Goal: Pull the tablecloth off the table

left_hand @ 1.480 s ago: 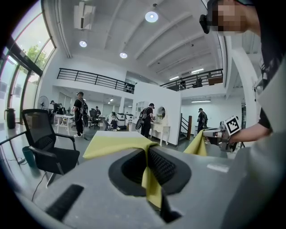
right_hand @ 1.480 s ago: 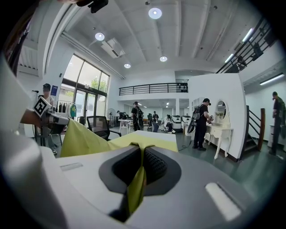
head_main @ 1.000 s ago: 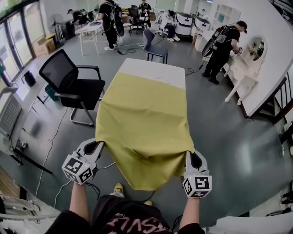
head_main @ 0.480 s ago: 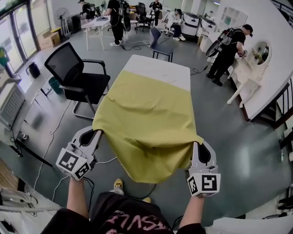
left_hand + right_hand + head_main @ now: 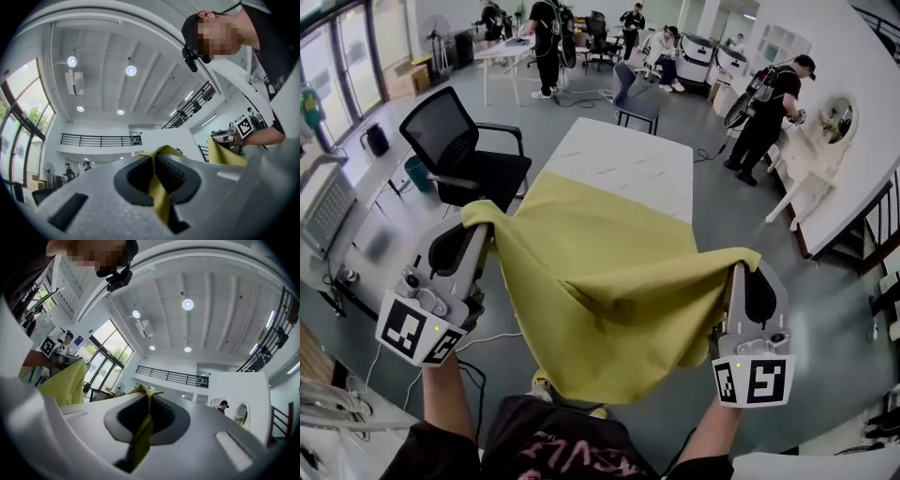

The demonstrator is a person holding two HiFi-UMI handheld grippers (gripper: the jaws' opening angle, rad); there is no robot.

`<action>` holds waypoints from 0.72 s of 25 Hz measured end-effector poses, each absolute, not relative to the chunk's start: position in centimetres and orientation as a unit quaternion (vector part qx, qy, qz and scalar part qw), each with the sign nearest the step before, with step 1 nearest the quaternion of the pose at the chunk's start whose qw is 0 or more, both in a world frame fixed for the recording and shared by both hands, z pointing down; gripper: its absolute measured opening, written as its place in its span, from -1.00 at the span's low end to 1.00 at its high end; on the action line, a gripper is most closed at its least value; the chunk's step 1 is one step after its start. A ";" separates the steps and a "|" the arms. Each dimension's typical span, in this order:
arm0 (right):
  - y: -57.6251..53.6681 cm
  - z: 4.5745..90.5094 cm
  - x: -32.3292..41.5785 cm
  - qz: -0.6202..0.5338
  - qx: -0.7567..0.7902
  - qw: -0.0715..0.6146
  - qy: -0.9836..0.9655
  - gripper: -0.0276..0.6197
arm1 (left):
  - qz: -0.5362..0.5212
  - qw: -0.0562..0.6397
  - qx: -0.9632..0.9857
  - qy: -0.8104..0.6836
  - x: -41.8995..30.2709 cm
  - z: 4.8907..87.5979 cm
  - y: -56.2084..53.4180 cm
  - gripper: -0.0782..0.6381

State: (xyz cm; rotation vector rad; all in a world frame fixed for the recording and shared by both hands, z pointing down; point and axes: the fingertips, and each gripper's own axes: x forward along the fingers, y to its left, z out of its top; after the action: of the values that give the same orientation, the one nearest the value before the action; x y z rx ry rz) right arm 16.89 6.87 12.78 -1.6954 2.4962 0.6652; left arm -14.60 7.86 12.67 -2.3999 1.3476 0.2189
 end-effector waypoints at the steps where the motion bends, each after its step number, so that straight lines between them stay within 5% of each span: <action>1: 5.9 12.5 16.9 0.212 -0.551 0.027 0.807 -0.87 | 0.077 0.187 -0.852 0.484 -15.0 12.5 6.9 -0.77; 18: -8.4 8.4 18.8 0.163 -0.595 0.025 0.787 -0.87 | 0.044 0.204 -0.860 0.465 -12.7 7.3 -7.0 -0.77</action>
State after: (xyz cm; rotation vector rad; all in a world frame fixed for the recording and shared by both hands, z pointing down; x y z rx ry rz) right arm 18.83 -8.43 8.44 -1.8407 2.4330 0.5044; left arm -12.73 -7.05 7.33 -2.3992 1.2982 0.1224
